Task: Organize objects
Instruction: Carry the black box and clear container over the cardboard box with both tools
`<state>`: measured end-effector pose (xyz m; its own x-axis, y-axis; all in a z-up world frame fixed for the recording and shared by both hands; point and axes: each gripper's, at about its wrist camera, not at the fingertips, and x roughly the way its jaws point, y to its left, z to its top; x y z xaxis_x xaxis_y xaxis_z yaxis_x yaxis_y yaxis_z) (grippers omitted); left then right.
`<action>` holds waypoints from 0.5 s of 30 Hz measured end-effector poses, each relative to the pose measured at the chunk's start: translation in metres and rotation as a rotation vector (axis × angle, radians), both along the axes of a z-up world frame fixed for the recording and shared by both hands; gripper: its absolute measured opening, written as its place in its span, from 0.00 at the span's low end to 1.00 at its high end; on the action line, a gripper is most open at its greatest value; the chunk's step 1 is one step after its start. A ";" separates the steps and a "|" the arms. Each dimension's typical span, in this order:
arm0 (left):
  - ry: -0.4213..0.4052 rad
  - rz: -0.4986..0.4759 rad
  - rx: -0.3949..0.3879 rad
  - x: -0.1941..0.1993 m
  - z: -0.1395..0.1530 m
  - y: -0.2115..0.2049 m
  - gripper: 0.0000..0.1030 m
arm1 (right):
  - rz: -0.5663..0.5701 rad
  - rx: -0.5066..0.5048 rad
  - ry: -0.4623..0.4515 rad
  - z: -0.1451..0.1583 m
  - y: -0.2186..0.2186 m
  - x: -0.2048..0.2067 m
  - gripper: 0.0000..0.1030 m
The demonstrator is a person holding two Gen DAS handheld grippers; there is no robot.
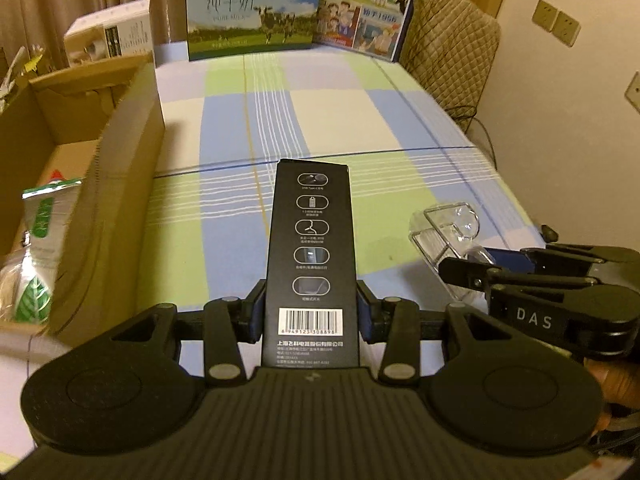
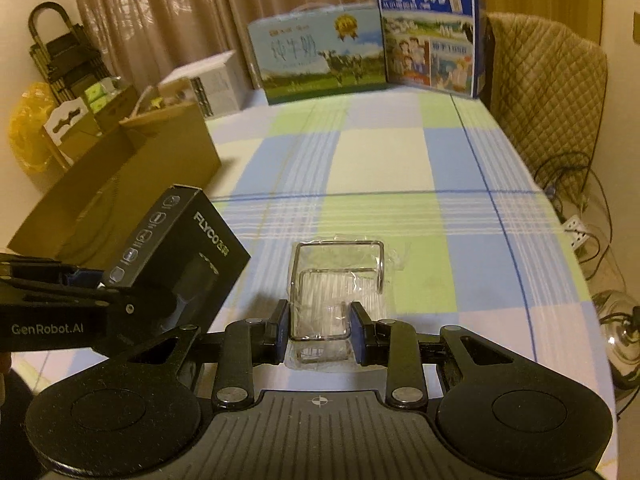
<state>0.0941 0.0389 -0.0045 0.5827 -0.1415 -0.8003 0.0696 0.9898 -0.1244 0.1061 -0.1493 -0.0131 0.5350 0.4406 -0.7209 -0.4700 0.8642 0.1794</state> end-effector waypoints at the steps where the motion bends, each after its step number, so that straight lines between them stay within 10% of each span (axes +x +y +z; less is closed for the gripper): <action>1: -0.006 0.000 -0.006 -0.006 0.004 0.000 0.37 | 0.002 0.001 -0.008 0.004 0.000 -0.005 0.27; 15: -0.081 0.013 -0.016 -0.067 0.038 0.006 0.37 | 0.049 0.012 -0.079 0.038 0.013 -0.054 0.27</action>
<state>0.0274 0.0451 0.0340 0.6473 -0.1460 -0.7481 0.0668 0.9886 -0.1351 0.0524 -0.1365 0.0249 0.5676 0.4765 -0.6714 -0.5251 0.8376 0.1506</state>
